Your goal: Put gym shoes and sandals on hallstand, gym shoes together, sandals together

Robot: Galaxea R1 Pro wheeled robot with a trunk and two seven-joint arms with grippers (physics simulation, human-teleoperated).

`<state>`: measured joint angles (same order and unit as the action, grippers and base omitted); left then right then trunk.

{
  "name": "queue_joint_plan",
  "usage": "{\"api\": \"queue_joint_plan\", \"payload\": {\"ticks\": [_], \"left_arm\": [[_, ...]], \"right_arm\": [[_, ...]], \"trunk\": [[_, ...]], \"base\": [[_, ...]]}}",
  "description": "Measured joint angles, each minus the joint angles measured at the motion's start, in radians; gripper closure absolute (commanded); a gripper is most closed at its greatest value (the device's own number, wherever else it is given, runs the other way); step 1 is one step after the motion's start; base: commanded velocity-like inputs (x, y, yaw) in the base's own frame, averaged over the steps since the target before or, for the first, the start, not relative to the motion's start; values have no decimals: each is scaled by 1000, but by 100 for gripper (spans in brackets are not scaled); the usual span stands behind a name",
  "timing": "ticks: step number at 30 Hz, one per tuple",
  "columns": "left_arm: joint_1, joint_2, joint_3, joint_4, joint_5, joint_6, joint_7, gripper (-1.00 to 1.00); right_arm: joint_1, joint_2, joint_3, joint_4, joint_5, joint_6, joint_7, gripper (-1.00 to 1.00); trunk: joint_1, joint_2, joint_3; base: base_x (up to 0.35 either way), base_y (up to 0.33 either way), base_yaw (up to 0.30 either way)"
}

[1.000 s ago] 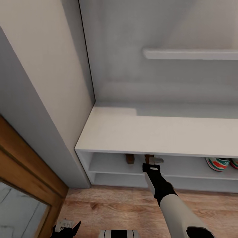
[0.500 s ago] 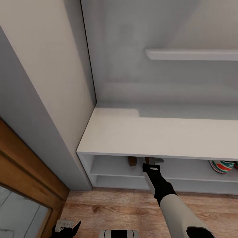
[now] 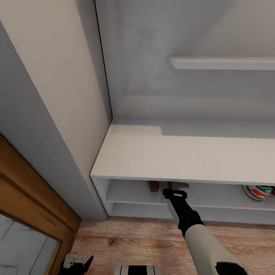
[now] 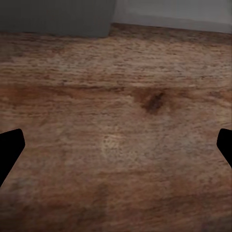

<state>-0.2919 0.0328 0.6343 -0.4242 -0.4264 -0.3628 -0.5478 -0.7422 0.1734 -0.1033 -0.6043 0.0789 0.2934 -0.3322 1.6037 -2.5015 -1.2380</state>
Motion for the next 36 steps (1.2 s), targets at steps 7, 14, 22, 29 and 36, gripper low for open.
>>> {"api": "queue_joint_plan", "payload": {"ticks": [7, 14, 22, 29, 36], "left_arm": [[0, 0, 0, 0, 0, 0, 0, -100], [0, 0, 0, -1, 0, 0, 0, -100], [0, 0, 0, -1, 0, 0, -1, -100], [0, 0, 0, -1, 0, 0, -1, -100], [0, 0, 0, -1, 0, 0, -1, -100]], "right_arm": [[0, 0, 0, -2, 0, 1, 0, -100], [0, 0, 0, -2, 0, 1, 0, -100], [0, 0, 0, 0, 0, 1, 0, -100], [0, 0, 0, 0, 0, 1, 0, -100], [0, 0, 0, 1, 0, 2, 0, -100]], "trunk": [[0, 0, 0], [0, 0, 0], [1, 0, 0], [1, 0, 0], [1, 0, 0]], "base": [[0, 0, 0], [-75, 0, 0], [-267, 0, 0], [-322, 0, 0], [-328, -28, 0]]}}
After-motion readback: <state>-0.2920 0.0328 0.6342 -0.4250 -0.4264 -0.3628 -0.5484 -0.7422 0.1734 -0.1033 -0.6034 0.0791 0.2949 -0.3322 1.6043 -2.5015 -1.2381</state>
